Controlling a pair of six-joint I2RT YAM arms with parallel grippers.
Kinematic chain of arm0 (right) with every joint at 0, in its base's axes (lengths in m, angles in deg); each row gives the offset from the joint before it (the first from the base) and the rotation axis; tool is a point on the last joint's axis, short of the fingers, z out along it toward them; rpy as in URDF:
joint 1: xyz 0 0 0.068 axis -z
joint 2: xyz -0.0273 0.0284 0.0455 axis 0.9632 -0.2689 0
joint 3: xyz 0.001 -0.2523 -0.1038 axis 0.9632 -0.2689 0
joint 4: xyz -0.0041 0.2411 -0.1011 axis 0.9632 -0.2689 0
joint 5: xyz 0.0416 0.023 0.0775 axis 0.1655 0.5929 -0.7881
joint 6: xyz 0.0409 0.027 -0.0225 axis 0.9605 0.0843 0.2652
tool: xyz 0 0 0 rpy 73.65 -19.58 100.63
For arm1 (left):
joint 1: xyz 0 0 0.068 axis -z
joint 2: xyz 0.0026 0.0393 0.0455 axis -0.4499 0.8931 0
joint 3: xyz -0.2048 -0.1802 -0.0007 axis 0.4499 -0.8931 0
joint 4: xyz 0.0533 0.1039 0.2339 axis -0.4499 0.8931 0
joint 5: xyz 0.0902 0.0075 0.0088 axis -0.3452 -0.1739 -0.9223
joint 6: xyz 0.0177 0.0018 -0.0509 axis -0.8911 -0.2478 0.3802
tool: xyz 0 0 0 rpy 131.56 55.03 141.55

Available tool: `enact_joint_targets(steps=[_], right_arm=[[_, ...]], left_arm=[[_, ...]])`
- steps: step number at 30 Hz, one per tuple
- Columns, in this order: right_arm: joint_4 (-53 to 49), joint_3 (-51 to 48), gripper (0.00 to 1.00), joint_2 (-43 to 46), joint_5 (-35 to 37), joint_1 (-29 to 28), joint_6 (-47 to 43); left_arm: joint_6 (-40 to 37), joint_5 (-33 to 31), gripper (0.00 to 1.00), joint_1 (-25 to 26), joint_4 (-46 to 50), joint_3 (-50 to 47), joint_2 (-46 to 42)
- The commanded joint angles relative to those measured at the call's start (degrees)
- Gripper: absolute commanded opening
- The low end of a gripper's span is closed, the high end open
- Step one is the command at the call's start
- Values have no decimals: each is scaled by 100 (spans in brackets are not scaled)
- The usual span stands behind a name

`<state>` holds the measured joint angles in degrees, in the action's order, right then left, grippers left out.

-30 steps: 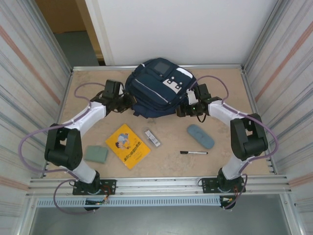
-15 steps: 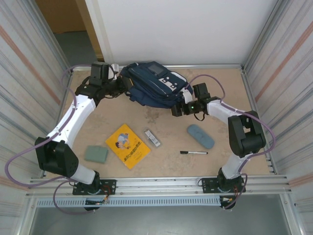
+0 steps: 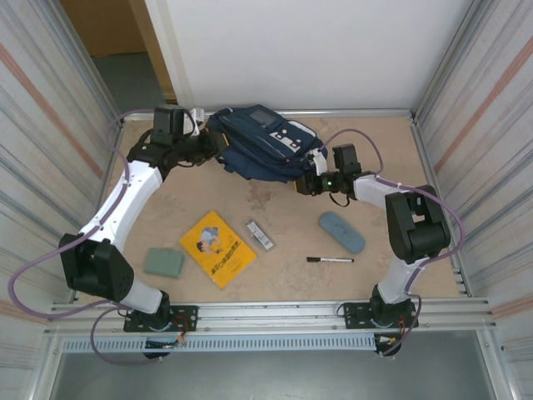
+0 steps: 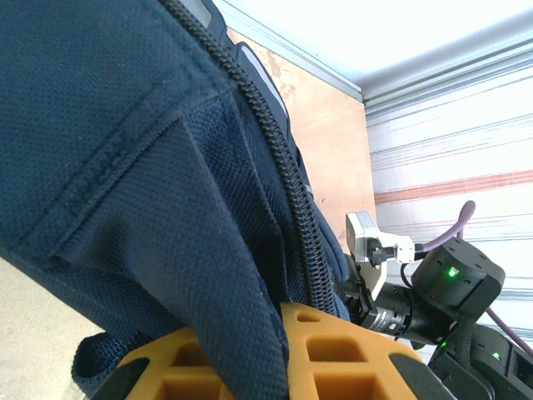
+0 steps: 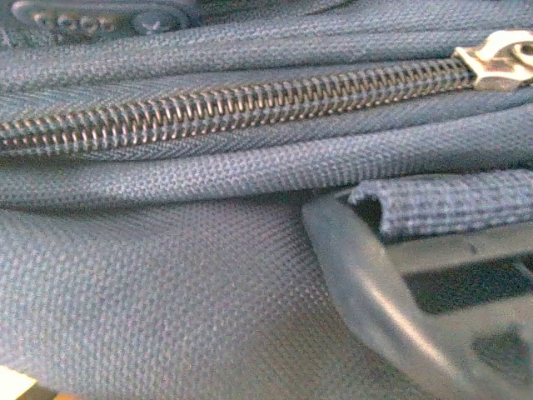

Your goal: Pack the student bag

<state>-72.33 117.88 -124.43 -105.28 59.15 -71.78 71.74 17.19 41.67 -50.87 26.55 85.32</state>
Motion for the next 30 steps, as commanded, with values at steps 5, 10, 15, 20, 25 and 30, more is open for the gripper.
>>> enact_joint_targets(steps=[5,10,15,20,25,30], right_arm=[[-328,-141,1,535,32,13,-266],[-580,-209,0,678,316,4,-457],[-589,-392,37,840,781,-93,-501],[-233,-628,56,947,968,40,-155],[203,-544,64,454,813,115,-66],[338,-9,61,-81,-48,105,-219]], left_arm=[[-205,232,5,-126,-317,39,-301],[-97,362,5,-237,-399,-78,-229],[-148,421,5,-262,-344,-72,-211],[-5,647,5,-269,-246,-28,-316],[217,906,5,-263,-194,101,-421],[608,1345,5,-281,-311,204,-327]])
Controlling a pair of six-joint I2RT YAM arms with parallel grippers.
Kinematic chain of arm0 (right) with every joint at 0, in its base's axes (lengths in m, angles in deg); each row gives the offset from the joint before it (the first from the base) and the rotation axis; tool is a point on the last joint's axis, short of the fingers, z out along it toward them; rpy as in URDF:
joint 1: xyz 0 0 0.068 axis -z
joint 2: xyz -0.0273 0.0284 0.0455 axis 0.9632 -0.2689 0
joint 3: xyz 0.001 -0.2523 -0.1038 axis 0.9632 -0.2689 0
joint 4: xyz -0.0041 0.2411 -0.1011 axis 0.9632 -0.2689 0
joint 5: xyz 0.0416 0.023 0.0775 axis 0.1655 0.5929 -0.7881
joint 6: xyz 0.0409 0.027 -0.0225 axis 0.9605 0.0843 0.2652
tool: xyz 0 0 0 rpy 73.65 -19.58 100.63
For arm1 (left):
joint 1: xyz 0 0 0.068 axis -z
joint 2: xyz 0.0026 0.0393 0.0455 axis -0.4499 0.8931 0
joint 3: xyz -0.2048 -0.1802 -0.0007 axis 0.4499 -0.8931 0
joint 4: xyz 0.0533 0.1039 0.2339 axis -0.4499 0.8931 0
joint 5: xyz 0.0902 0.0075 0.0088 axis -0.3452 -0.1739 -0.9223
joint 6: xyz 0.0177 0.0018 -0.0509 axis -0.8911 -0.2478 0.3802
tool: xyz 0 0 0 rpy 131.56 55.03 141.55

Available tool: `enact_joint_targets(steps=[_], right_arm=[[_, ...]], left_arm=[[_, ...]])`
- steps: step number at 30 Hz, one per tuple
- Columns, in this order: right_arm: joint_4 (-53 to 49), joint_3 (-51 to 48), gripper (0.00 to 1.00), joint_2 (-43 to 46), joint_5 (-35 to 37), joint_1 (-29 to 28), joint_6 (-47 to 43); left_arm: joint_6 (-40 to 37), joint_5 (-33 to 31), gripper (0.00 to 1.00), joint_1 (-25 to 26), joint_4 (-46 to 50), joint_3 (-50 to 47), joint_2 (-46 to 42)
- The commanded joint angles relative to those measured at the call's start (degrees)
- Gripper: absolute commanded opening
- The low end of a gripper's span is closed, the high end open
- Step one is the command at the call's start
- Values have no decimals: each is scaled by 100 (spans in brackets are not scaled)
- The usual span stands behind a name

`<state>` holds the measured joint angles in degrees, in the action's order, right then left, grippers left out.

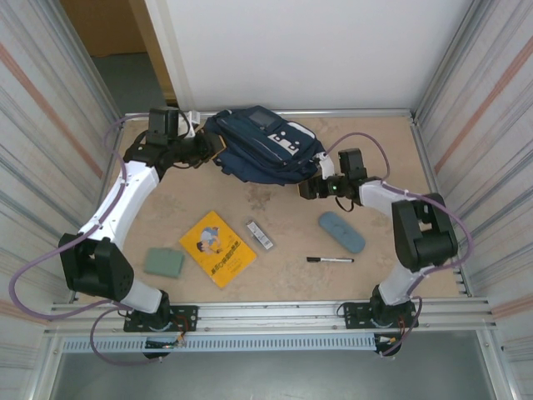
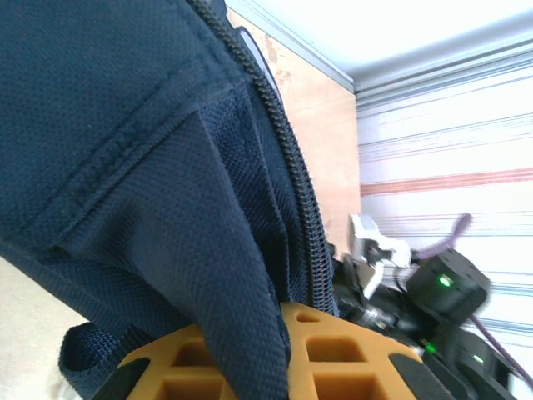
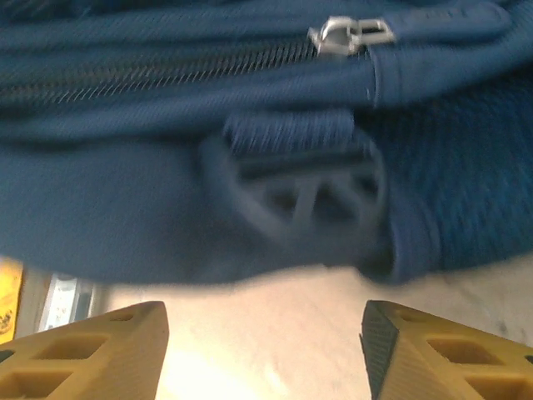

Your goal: Pack the student bag

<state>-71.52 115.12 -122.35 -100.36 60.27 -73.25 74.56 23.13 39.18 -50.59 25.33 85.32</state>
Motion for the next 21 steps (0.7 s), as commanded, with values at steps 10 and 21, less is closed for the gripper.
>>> enact_joint_targets(steps=[10,21], right_arm=[[302,476,29,-513,-717,94,-192],[-45,275,3,-71,-826,-32,-174]], left_arm=[[365,1088,5,-140,-163,555,-379],[220,830,5,-206,-189,316,-287]])
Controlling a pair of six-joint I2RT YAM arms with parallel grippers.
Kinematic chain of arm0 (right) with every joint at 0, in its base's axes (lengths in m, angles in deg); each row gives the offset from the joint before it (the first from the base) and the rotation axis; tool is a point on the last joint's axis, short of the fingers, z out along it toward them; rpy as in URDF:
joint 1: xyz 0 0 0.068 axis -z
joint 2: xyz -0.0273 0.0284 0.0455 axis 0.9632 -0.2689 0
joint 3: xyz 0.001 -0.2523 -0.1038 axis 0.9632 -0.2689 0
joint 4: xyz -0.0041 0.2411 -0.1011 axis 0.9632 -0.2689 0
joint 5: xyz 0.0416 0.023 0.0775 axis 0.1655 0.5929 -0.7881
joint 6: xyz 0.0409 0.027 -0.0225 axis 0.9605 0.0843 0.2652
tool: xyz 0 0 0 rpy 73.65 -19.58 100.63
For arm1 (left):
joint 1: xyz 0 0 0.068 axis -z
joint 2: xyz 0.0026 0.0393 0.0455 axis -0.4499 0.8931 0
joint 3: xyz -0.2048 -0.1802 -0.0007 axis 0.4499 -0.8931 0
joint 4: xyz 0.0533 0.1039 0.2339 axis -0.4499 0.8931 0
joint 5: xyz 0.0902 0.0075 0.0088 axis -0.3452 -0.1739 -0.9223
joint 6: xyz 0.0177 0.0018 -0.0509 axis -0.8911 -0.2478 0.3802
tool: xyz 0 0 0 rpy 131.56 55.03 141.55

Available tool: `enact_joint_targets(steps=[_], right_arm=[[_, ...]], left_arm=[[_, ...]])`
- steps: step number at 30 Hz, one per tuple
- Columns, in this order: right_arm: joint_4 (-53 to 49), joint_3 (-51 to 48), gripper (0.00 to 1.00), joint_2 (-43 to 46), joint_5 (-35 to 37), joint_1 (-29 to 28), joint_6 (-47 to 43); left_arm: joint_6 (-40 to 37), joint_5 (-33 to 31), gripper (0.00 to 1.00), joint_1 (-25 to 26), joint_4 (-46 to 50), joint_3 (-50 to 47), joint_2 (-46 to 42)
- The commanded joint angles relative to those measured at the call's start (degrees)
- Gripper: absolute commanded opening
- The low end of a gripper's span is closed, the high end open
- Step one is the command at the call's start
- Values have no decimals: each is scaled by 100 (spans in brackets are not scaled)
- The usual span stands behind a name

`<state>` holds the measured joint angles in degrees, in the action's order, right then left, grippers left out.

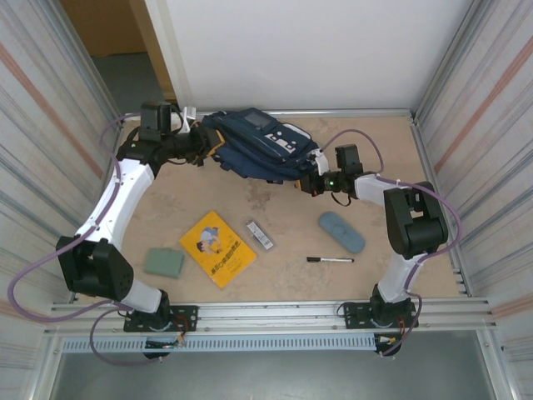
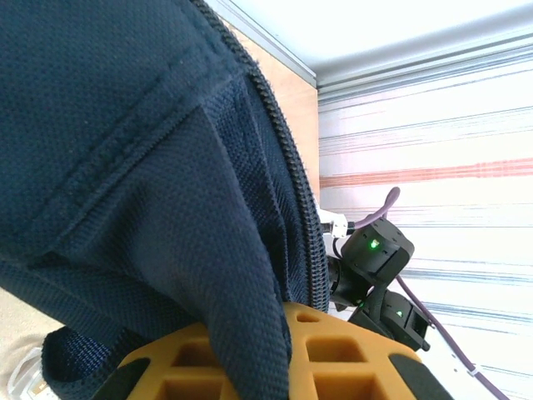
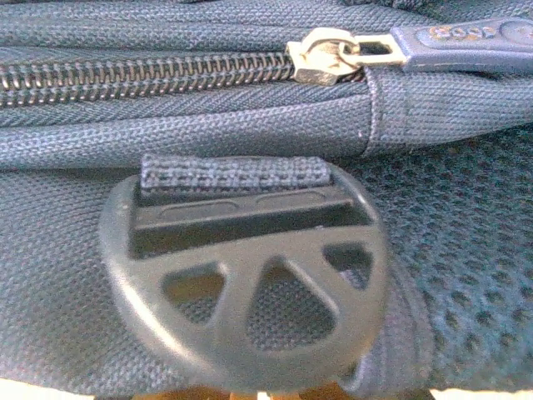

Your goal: Pack the student bag

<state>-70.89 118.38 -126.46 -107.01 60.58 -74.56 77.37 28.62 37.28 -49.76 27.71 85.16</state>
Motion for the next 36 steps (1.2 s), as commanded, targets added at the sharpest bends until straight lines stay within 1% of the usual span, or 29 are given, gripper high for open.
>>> enact_joint_targets(steps=[1,2,6,8,11,13,16,20,25,29,32,34,36], right_arm=[[-237,-64,2,400,-160,-98,-55],[-371,-46,0,439,-149,-127,-69],[-1194,252,0,508,-273,-356,-188],[-1799,459,2,471,-376,-503,-374],[-2619,942,2,272,-340,-704,-699],[-2971,1181,2,215,-301,-862,-793],[-3071,1312,2,266,-370,-1004,-632],[-2991,1405,3,285,-386,-1062,-44],[-2849,1470,5,221,-406,-1220,637],[-3228,1556,7,74,-132,-1234,866],[-3627,1663,7,-126,54,-1064,915],[-3764,1682,7,-252,86,-982,979],[-3798,1656,7,-363,69,-961,1036]], left_arm=[[-78,209,5,-15,-298,13,-275],[-102,149,5,-13,-324,-46,-278],[-140,-117,3,22,-570,-374,-258],[-98,-226,2,77,-775,-524,-225],[-153,-464,2,267,-1112,-693,-90],[-137,-530,2,386,-1306,-722,49],[11,-460,2,486,-1680,-838,198],[81,-845,2,698,-2147,-1191,280],[162,-949,2,1011,-2622,-1506,670],[138,-1022,2,1140,-2837,-1580,1133],[154,-995,2,1202,-3183,-1715,1433],[148,-1077,5,1222,-3315,-1792,1596],[151,-1134,11,1222,-3301,-1842,1720]])
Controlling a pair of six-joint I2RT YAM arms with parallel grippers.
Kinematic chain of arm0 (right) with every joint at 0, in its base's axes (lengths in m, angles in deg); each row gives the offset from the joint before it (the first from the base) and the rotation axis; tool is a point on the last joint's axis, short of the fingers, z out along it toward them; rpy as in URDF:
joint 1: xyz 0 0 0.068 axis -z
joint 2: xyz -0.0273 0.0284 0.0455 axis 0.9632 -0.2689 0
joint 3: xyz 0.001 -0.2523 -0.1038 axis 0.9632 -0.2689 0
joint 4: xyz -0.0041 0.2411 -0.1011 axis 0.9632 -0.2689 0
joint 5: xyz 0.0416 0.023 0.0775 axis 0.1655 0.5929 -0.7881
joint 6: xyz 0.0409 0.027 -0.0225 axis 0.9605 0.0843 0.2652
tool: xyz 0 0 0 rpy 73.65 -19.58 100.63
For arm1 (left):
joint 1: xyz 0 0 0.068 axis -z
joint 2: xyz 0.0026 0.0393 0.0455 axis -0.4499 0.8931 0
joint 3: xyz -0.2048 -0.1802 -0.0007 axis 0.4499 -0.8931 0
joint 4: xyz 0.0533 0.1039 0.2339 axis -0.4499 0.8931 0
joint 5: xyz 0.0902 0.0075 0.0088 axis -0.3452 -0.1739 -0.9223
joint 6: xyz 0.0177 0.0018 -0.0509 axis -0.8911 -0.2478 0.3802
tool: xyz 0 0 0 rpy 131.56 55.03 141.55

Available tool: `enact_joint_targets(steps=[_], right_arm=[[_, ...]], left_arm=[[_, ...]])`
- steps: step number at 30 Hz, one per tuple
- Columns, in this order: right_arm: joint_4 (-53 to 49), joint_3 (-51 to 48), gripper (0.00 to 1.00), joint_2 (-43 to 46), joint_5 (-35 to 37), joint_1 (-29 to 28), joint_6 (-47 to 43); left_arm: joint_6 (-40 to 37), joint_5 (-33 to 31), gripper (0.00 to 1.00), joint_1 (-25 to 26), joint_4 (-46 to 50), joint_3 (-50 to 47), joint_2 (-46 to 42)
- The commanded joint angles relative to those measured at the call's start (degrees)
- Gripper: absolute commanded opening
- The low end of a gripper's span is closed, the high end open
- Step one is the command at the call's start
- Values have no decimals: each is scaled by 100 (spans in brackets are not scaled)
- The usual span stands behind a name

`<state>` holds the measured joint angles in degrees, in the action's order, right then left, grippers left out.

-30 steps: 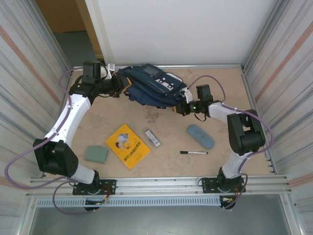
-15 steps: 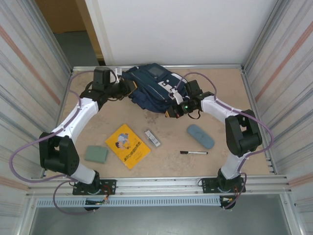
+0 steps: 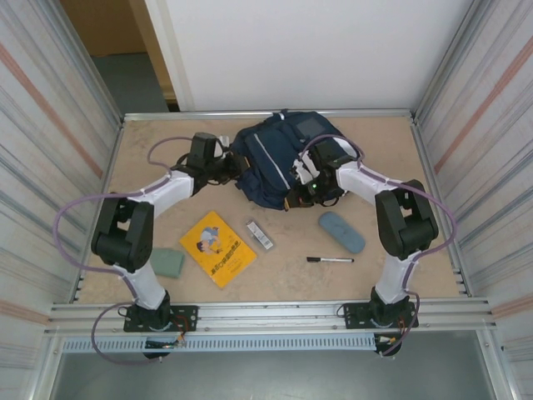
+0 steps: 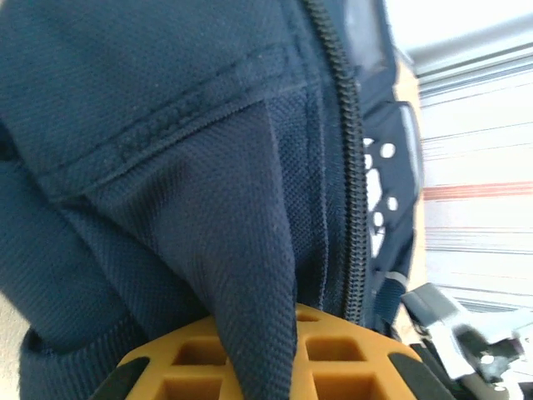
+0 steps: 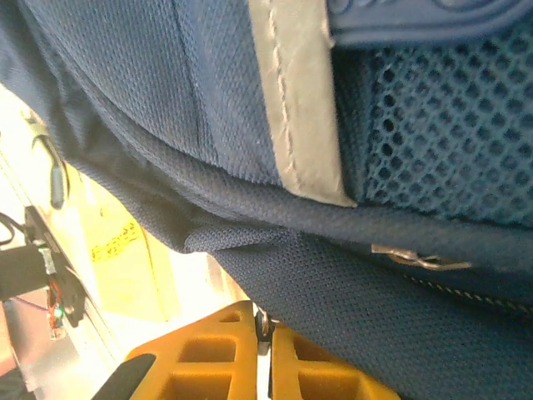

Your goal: Pack the student bag

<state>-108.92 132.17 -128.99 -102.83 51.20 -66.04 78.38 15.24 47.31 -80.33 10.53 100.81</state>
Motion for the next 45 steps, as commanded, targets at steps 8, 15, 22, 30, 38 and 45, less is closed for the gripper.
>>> enact_joint_targets(steps=[8,15,22,30,38,45], right_arm=[[-147,408,16,-434,-165,-87,264],[-415,250,42,-18,557,-166,304],[-391,-417,48,958,1327,35,380],[263,-1081,50,1934,2133,572,774],[1009,-1729,50,2485,2537,724,927],[1513,-2314,51,3088,2857,746,858]], left_arm=[[-280,288,42,-167,417,-517,-150],[-1071,150,47,116,2047,-648,-1210],[-1449,-1321,52,1314,2768,-838,-2240],[-1827,-2130,47,2688,2653,-82,-1197],[-1413,-2634,43,3175,2727,959,283],[-1039,-2845,42,3180,2598,1457,1145]])
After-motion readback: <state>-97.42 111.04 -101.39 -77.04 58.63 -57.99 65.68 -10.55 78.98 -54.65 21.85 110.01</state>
